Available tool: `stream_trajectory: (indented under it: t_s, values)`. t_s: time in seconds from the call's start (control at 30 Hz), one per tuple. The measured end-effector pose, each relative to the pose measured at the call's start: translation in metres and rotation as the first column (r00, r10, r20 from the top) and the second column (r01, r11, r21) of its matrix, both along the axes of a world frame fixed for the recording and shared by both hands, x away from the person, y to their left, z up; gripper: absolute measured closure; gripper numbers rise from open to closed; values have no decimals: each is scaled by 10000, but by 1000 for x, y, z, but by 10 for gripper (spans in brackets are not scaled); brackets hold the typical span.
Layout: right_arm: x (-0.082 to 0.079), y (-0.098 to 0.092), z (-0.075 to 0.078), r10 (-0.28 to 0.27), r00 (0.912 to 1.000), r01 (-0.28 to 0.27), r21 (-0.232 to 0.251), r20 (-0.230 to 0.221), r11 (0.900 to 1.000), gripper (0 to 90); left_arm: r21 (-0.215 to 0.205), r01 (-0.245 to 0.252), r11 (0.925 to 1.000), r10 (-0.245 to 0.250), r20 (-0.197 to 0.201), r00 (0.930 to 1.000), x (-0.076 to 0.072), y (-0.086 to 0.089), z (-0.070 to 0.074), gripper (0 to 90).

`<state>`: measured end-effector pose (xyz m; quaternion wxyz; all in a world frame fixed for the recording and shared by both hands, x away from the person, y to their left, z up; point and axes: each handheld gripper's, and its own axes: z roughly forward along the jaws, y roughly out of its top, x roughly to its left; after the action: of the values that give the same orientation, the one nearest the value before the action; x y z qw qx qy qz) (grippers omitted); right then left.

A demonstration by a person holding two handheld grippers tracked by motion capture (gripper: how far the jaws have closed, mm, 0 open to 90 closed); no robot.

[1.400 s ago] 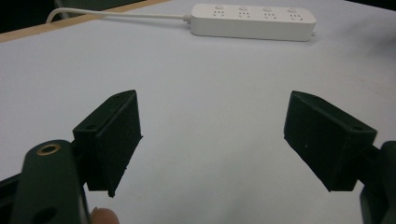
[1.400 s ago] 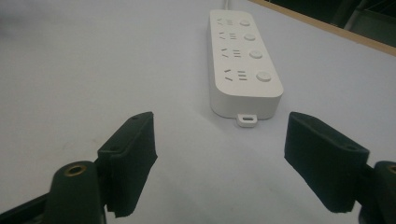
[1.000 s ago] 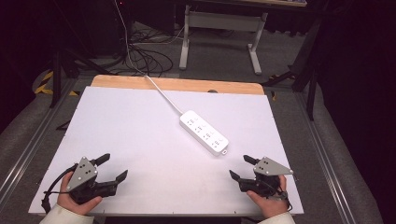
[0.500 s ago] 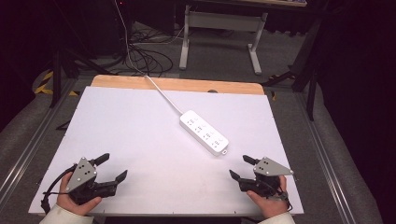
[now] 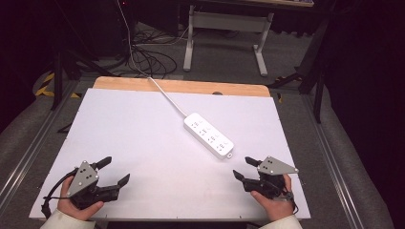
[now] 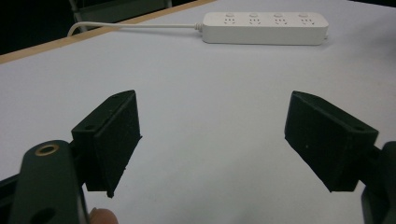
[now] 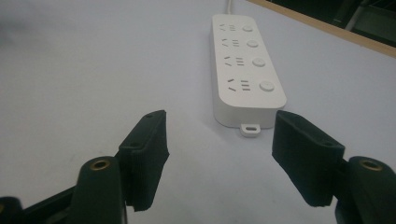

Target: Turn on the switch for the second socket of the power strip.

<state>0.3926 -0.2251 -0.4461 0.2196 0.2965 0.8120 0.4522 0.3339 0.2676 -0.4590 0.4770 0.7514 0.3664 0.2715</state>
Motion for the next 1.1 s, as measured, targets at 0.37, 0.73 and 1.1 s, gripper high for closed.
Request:
stream_trajectory:
  t_s: [0.37,0.73,1.1]
  values:
    - [16,16,24,292,9994,-297,-299,-195,9991,393,34,15,10000,-15,11,10000,0,0,0,186]
    - [29,28,37,490,9987,-495,-289,-152,9984,418,44,17,10000,-17,-1,10000,0,0,0,186]
    - [36,38,48,662,9976,-651,-558,181,9963,507,106,-32,9999,33,-60,10000,0,2,1,186]
